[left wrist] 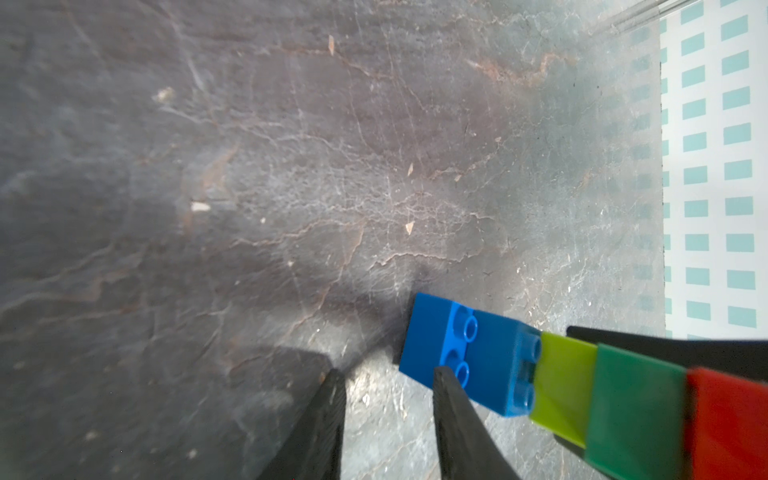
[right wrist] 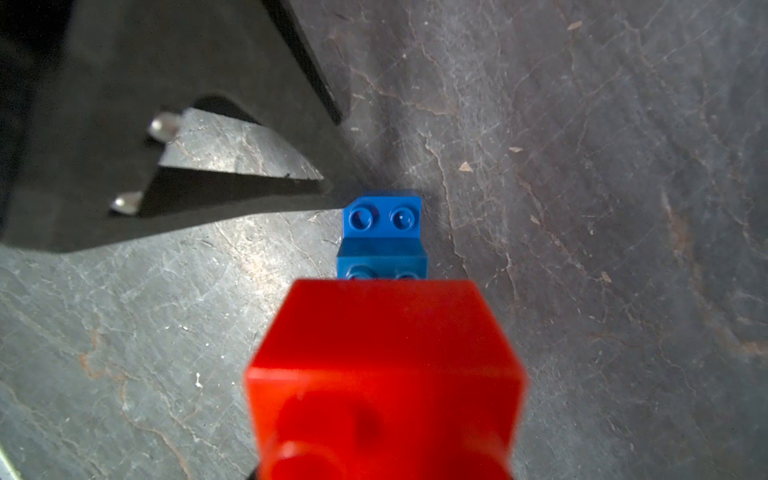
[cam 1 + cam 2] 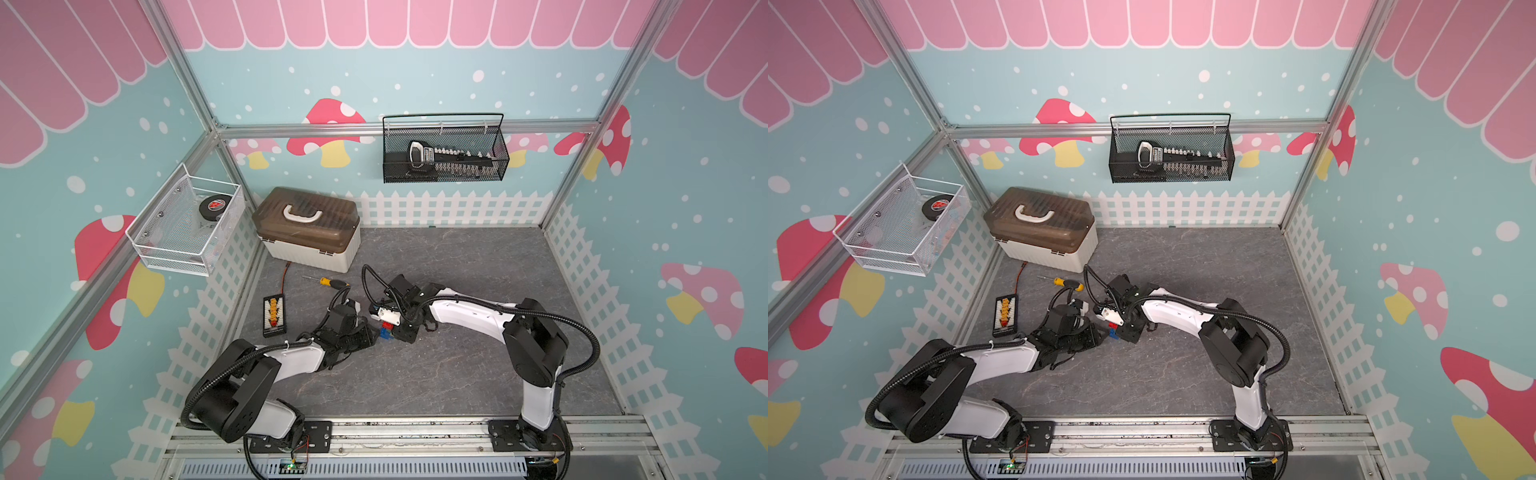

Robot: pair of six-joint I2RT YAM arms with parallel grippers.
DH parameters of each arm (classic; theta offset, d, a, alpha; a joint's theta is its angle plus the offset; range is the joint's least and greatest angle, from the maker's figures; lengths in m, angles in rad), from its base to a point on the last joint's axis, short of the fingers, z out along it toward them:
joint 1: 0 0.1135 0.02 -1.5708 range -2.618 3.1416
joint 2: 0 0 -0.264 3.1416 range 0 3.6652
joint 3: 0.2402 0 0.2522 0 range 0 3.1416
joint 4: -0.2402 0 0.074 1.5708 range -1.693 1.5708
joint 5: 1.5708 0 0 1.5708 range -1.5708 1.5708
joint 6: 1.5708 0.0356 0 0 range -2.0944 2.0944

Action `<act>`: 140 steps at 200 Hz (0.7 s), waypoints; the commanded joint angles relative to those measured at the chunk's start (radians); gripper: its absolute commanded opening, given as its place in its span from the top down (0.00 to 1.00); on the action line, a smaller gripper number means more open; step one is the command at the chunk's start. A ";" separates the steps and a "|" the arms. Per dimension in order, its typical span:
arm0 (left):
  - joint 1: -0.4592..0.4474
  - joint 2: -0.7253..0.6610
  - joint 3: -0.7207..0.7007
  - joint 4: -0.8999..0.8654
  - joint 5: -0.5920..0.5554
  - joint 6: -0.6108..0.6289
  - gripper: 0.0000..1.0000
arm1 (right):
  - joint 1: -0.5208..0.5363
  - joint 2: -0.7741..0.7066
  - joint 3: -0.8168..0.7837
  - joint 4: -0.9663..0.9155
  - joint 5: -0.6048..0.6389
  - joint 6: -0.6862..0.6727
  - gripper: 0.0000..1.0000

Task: Assemble the letter y with lego
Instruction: Assemble the lego brick with the lego brick.

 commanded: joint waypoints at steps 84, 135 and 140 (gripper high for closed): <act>0.006 0.014 -0.011 0.004 -0.024 -0.004 0.63 | 0.015 0.039 0.030 -0.016 0.019 -0.034 0.81; 0.007 0.007 -0.010 -0.006 -0.027 -0.002 0.63 | 0.019 0.047 0.034 -0.016 0.010 -0.045 0.80; 0.008 0.007 -0.010 -0.007 -0.028 -0.001 0.63 | 0.019 0.047 0.034 -0.015 0.008 -0.047 0.80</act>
